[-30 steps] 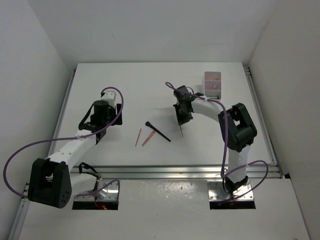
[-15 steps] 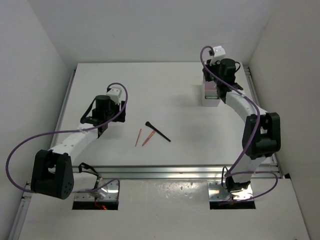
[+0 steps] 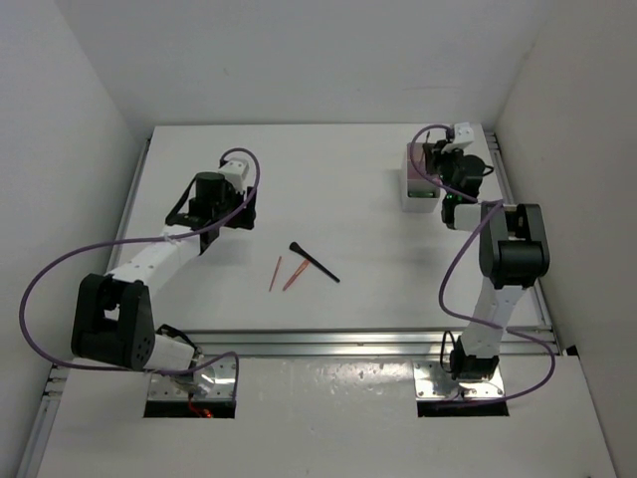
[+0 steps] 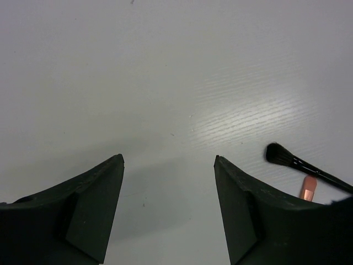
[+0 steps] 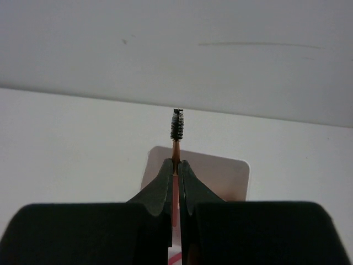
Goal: Organize the makeup
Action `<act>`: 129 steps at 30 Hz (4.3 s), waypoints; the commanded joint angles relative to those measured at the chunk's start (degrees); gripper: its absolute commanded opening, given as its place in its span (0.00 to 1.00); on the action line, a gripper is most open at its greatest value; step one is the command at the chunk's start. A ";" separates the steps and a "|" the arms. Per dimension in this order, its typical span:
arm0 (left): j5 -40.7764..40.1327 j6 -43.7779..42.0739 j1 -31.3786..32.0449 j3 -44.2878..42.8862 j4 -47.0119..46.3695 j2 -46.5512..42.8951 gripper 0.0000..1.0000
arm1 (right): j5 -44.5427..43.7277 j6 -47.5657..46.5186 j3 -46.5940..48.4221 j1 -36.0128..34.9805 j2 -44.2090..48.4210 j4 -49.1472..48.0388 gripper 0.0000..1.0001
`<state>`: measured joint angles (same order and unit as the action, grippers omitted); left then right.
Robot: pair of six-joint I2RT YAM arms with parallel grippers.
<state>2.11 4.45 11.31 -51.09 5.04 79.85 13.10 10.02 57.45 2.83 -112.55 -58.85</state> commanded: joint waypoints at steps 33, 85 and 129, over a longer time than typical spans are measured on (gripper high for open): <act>0.88 -8.06 15.22 3.10 11.57 8.21 0.75 | -8.62 -7.91 -18.84 -8.89 28.60 20.70 0.82; -0.20 -8.48 19.01 -10.26 3.00 0.21 0.00 | -20.04 -11.43 -33.98 -7.58 59.64 33.71 0.84; 4.49 0.11 33.25 -85.77 -62.44 86.88 0.00 | -28.57 -17.49 -34.51 0.60 79.42 65.27 0.81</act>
<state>8.12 3.29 44.23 -139.61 -57.08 168.40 -13.63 -5.72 20.43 3.07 -32.75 9.04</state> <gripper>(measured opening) 0.010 0.807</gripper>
